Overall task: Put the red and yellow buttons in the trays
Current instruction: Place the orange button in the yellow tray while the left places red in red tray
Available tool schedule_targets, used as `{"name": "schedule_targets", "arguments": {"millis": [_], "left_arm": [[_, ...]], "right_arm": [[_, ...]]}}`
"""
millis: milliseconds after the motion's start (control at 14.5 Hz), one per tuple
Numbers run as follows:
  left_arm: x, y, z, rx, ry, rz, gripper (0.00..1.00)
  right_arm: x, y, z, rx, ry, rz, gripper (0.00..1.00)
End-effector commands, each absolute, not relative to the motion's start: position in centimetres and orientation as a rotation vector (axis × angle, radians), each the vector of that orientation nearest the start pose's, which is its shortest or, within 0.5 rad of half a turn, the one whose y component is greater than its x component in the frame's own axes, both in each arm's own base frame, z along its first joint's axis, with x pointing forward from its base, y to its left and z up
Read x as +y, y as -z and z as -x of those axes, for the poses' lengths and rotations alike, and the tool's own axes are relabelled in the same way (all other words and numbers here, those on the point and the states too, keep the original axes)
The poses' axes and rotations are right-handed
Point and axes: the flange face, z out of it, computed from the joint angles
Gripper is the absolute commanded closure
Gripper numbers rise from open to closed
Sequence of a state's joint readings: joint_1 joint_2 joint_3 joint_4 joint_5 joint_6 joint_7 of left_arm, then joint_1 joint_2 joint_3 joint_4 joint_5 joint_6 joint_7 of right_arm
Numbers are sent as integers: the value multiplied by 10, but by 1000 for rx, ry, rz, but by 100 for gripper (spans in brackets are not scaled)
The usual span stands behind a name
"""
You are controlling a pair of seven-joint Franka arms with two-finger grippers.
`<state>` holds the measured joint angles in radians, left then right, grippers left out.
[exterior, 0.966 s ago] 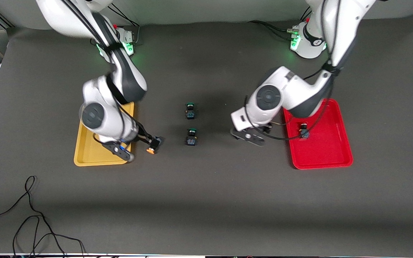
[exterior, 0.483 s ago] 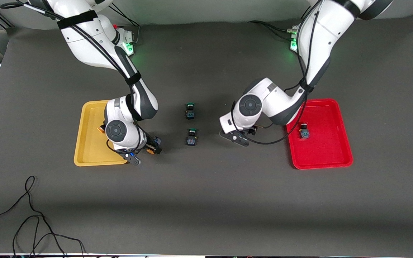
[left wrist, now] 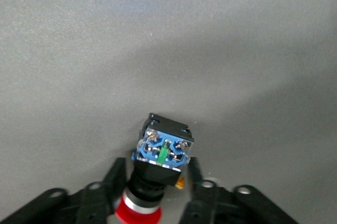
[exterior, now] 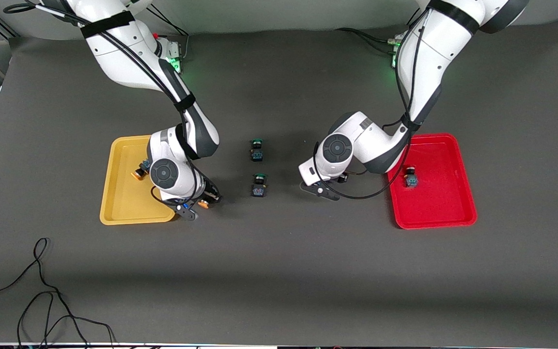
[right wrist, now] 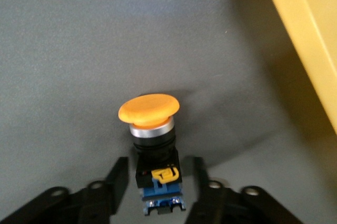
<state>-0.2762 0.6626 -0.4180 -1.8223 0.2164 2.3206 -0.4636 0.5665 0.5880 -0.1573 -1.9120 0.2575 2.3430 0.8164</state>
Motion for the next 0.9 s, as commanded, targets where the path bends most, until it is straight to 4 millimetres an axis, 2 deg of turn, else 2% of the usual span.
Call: {"name": "schedule_targets", "arguments": {"millis": [0, 69, 138, 276, 345, 414, 483, 552, 621, 690, 828], "left_arm": [[-399, -193, -503, 404, -176, 3134, 100], [-398, -196, -504, 363, -172, 3139, 100], [-398, -200, -507, 307, -165, 3146, 100], [-395, -230, -514, 188, -123, 3161, 100], [-389, -250, -519, 103, -97, 3164, 100], [-384, -272, -522, 37, -73, 3154, 100], [-370, -295, -530, -42, -53, 3146, 100], [-346, -314, -542, -144, -73, 3155, 100], [-329, -332, -548, -221, -112, 3165, 100], [-316, -347, -551, -276, -130, 3162, 100], [-274, -369, -559, -378, -154, 3112, 100]], "right_arm": [[249, -188, -554, 915, -248, 2981, 78], [248, -200, -555, 893, -245, 2978, 80], [244, -220, -559, 892, -258, 2968, 80], [234, -279, -562, 893, -266, 2936, 80], [215, -311, -567, 896, -254, 2925, 80], [194, -335, -570, 858, -258, 2923, 80], [166, -357, -573, 822, -242, 2920, 80], [137, -369, -576, 790, -230, 2921, 79], [114, -362, -571, 765, -265, 2934, 79], [92, -344, -563, 762, -287, 2942, 79], [58, -303, -551, 694, -196, 2974, 79]]}}
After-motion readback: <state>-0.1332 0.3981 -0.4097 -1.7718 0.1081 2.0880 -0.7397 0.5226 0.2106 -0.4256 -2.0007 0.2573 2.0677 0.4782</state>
